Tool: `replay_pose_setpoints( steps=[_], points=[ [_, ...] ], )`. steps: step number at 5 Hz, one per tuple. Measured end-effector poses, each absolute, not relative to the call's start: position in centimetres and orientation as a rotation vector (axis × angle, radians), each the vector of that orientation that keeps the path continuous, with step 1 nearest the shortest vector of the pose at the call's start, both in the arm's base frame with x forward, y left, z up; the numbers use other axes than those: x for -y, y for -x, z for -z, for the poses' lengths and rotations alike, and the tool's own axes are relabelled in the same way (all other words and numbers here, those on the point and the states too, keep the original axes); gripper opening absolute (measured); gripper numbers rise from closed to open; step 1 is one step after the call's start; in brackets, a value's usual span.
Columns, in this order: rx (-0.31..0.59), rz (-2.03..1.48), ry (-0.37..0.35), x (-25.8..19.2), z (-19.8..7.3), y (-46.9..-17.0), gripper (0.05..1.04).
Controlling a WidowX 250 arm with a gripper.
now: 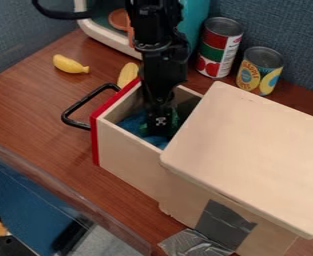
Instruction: Take the object in the drawer and put it on the bottom left of the table
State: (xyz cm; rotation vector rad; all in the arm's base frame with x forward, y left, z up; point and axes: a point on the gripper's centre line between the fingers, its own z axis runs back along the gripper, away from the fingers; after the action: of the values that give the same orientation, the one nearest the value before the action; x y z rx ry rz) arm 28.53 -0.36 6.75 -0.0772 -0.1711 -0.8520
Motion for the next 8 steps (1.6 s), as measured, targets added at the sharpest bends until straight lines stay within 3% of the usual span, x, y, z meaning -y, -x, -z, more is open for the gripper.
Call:
replay_pose_setpoints(
  steps=[1, 2, 4, 5, 6, 8],
  points=[
    [0.185, 0.809, 0.057, 0.0, -6.3, -28.3, 0.882],
    [0.204, 0.807, 0.064, 0.1, -6.5, -28.3, 0.882],
    [0.394, 0.818, 0.115, 0.7, -12.9, -27.8, 0.882],
    [0.506, 0.783, 0.088, -0.4, -17.3, -27.8, 0.882],
    [0.509, 0.688, 0.044, -3.9, -18.7, -27.7, 0.882],
    [0.437, 0.443, -0.019, -11.9, -16.1, -25.2, 0.882]
  ],
)
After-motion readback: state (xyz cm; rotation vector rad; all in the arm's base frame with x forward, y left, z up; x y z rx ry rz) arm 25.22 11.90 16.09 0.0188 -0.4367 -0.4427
